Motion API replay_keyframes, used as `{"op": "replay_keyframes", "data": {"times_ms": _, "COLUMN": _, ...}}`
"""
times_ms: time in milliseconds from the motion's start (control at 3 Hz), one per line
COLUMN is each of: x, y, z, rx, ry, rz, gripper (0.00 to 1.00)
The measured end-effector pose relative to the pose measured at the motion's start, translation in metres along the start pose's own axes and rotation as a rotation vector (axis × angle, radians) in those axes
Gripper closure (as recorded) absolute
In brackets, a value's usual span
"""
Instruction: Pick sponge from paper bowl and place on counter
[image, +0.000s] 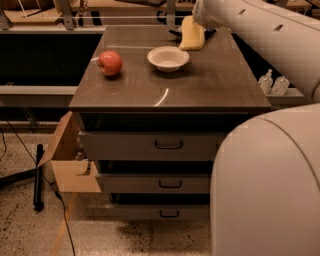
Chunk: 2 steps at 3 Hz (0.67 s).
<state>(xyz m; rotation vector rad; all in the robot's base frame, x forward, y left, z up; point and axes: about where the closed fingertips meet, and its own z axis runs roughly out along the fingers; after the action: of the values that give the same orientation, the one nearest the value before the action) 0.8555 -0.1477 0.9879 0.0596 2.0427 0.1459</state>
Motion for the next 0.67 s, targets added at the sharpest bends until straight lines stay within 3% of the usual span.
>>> {"op": "replay_keyframes", "data": {"times_ms": 333, "x": 0.007, "y": -0.048, "z": -0.026, "rx": 0.1, "ry": 0.035, "rz": 0.028, "gripper": 1.0}}
{"op": "replay_keyframes", "data": {"times_ms": 667, "x": 0.034, "y": -0.071, "z": -0.045, "rx": 0.141, "ry": 0.107, "rz": 0.087, "gripper": 1.0}}
